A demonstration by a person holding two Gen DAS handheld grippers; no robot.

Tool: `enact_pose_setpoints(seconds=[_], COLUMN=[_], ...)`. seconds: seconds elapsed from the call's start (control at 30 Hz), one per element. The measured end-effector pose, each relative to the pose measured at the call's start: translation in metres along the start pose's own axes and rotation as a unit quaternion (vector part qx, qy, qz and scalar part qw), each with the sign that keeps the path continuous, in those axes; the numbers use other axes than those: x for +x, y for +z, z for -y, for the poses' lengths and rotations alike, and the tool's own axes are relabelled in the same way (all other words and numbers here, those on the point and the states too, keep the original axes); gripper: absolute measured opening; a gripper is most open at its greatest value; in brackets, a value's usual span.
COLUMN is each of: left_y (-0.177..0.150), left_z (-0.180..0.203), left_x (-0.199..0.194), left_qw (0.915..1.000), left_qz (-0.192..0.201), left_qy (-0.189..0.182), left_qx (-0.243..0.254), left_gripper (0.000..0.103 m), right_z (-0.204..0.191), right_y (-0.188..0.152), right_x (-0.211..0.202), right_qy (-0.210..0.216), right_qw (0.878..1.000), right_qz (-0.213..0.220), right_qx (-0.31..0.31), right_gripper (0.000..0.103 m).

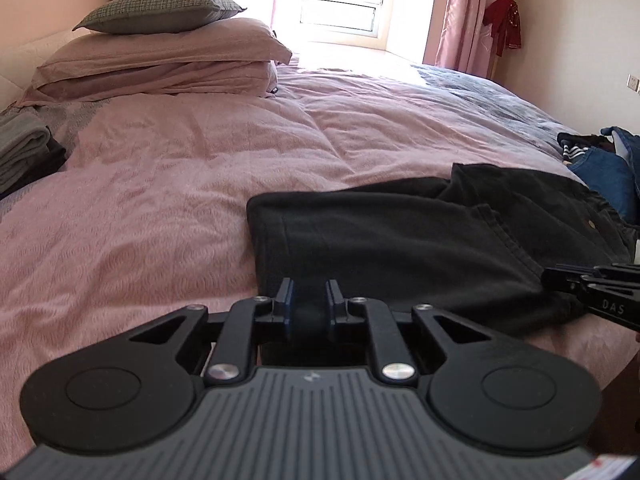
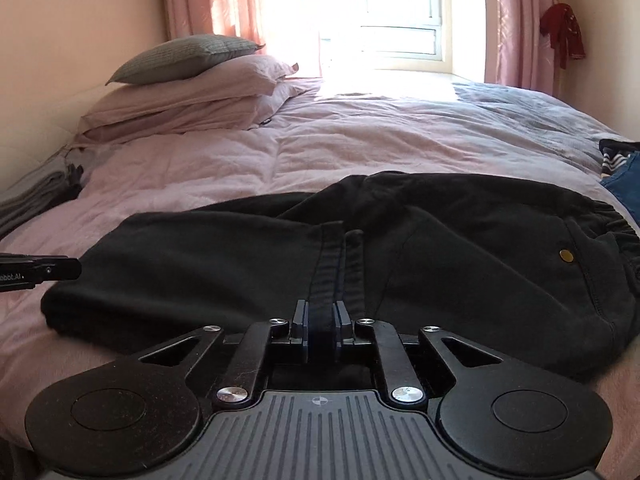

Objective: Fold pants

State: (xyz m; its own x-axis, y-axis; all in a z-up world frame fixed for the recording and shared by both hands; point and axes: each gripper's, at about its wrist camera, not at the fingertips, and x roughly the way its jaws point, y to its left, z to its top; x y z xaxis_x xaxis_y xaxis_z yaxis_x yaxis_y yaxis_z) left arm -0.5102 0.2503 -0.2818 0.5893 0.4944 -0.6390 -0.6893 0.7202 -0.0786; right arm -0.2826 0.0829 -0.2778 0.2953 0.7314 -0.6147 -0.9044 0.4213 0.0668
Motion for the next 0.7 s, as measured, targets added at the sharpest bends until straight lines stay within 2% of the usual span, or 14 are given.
enact_pose_setpoints(seconds=[0.07, 0.2, 0.23, 0.3, 0.33, 0.37, 0.47, 0.57, 0.7], left_y=[-0.006, -0.001, 0.001, 0.003, 0.003, 0.003, 0.001, 0.000, 0.003], left_z=[0.003, 0.008, 0.010, 0.016, 0.020, 0.024, 0.034, 0.039, 0.041], left_x=[0.007, 0.008, 0.002, -0.007, -0.012, -0.016, -0.024, -0.029, -0.027], left_qw=[0.9999, 0.9993, 0.9992, 0.9991, 0.9991, 0.9990, 0.9986, 0.9987, 0.9988], left_qz=[-0.009, -0.020, -0.019, -0.019, -0.020, -0.023, -0.031, -0.026, -0.021], left_qy=[0.007, 0.028, 0.030, 0.027, 0.029, 0.030, 0.031, 0.027, 0.028], left_qx=[0.004, -0.013, -0.021, -0.026, -0.025, -0.023, -0.030, -0.036, -0.035], left_gripper=[0.013, 0.012, 0.013, 0.014, 0.014, 0.016, 0.021, 0.022, 0.022], right_z=[-0.003, -0.003, -0.002, 0.009, 0.015, 0.021, 0.044, 0.081, 0.148], right_y=[-0.007, -0.006, -0.004, -0.007, -0.010, -0.013, -0.019, -0.027, -0.038], right_x=[0.012, 0.022, 0.017, 0.002, -0.007, -0.015, -0.037, -0.056, -0.073], right_qy=[-0.002, -0.002, -0.001, 0.003, 0.005, 0.007, 0.005, -0.006, -0.023], right_qw=[1.000, 0.999, 0.999, 0.998, 0.998, 0.997, 0.991, 0.980, 0.951], right_qz=[-0.026, -0.040, -0.042, -0.040, -0.032, -0.026, -0.019, 0.005, 0.047], right_qx=[-0.014, 0.003, 0.011, 0.042, 0.060, 0.079, 0.130, 0.197, 0.304], right_gripper=[0.011, 0.012, 0.017, 0.032, 0.044, 0.049, 0.051, 0.052, 0.055])
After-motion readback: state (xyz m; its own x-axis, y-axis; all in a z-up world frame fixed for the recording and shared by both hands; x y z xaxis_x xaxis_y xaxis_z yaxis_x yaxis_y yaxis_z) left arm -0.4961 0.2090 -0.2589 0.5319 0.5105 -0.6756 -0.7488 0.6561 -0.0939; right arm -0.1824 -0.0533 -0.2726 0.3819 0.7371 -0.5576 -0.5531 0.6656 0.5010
